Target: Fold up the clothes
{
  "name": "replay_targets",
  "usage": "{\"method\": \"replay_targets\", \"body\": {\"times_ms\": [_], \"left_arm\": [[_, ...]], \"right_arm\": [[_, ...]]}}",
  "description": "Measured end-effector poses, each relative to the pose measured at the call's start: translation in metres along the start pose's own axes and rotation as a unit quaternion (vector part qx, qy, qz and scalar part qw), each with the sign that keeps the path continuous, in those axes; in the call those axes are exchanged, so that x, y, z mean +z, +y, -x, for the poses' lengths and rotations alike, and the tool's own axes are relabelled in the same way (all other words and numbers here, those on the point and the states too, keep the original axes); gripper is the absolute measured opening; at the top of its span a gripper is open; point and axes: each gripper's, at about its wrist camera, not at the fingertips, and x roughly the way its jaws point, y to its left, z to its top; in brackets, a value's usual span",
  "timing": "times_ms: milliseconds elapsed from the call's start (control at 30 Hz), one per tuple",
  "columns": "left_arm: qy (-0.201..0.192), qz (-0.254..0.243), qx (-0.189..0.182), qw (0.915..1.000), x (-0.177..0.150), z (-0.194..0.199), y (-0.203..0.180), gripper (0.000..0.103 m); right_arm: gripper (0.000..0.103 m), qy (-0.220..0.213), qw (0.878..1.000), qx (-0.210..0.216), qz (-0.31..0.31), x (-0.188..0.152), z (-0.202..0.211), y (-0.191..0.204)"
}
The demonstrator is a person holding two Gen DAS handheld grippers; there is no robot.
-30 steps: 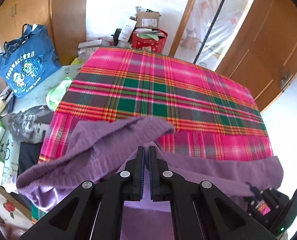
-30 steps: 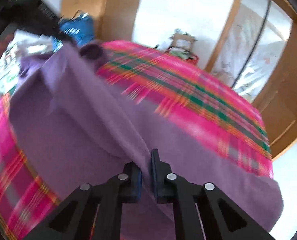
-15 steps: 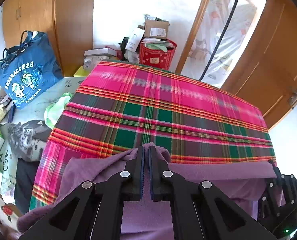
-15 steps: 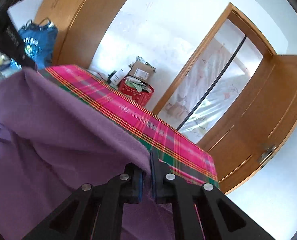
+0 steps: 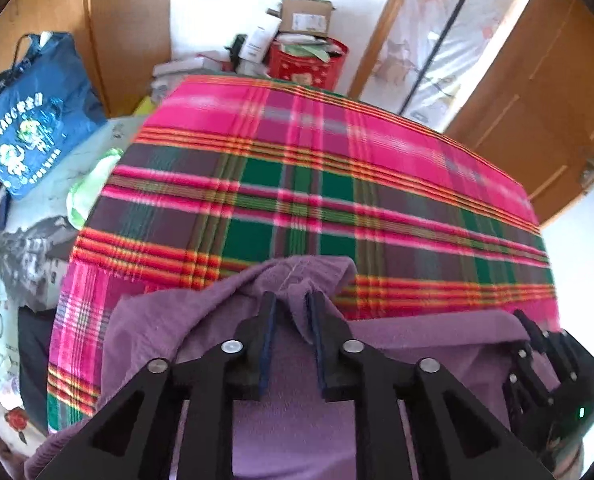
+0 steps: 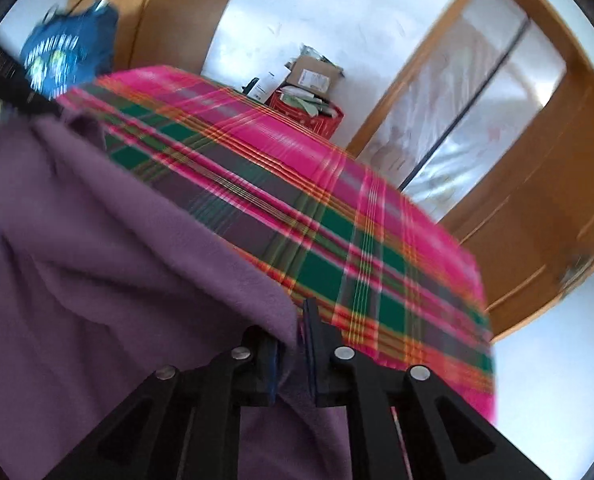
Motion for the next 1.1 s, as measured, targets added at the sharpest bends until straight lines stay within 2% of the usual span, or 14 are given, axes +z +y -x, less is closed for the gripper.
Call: {"method": "replay_targets", "body": {"times_ms": [67, 167, 233, 267, 367, 533, 667, 767, 867, 967, 1000, 1033, 1100], "left_arm": [[0.02, 0.017, -0.023, 0.9994, -0.002, 0.004, 0.01, 0.024], [0.035, 0.046, -0.048, 0.9971, -0.007, 0.012, 0.03, 0.028], [0.027, 0.057, -0.034, 0.9974, -0.013, 0.023, 0.042, 0.028], [0.023, 0.061, -0.027, 0.9975, -0.017, 0.029, 0.049, 0.028], [0.009, 0.083, -0.035, 0.9959, -0.035, 0.051, 0.068, 0.029], [-0.018, 0.105, -0.017, 0.9942, -0.078, 0.089, 0.095, 0.032], [-0.022, 0.151, -0.029, 0.9879, -0.12, 0.105, 0.119, 0.034], [-0.024, 0.163, -0.036, 0.9857, -0.147, 0.108, 0.123, 0.034], [-0.008, 0.179, -0.051, 0.9825, -0.17, 0.102, 0.127, 0.035], [-0.001, 0.201, -0.064, 0.9775, -0.189, 0.096, 0.132, 0.035], [0.001, 0.203, -0.066, 0.9769, -0.193, 0.094, 0.134, 0.035], [0.003, 0.213, -0.07, 0.9746, -0.197, 0.092, 0.138, 0.035], [0.0, 0.228, -0.079, 0.9704, -0.203, 0.092, 0.143, 0.035]], "right_arm": [[0.018, 0.015, 0.999, 0.027, -0.018, -0.005, 0.007, -0.007], [0.019, 0.031, 0.996, 0.067, -0.054, -0.016, 0.02, -0.021], [0.019, 0.038, 0.993, 0.088, -0.069, -0.023, 0.028, -0.029], [0.02, 0.038, 0.994, 0.08, -0.07, -0.027, 0.032, -0.032], [0.02, 0.034, 0.993, 0.078, -0.08, -0.044, 0.048, -0.043], [0.02, 0.011, 0.989, 0.114, -0.09, -0.083, 0.083, -0.05], [0.021, 0.007, 0.984, 0.119, -0.132, -0.125, 0.11, -0.06], [0.027, 0.02, 0.972, 0.13, -0.195, -0.156, 0.117, -0.071], [0.028, 0.036, 0.956, 0.138, -0.257, -0.191, 0.125, -0.076], [0.03, 0.027, 0.943, 0.137, -0.302, -0.211, 0.134, -0.08], [0.032, 0.025, 0.934, 0.147, -0.325, -0.22, 0.137, -0.082], [0.037, 0.025, 0.929, 0.156, -0.335, -0.225, 0.137, -0.083], [0.037, 0.028, 0.922, 0.166, -0.348, -0.231, 0.134, -0.084]]}}
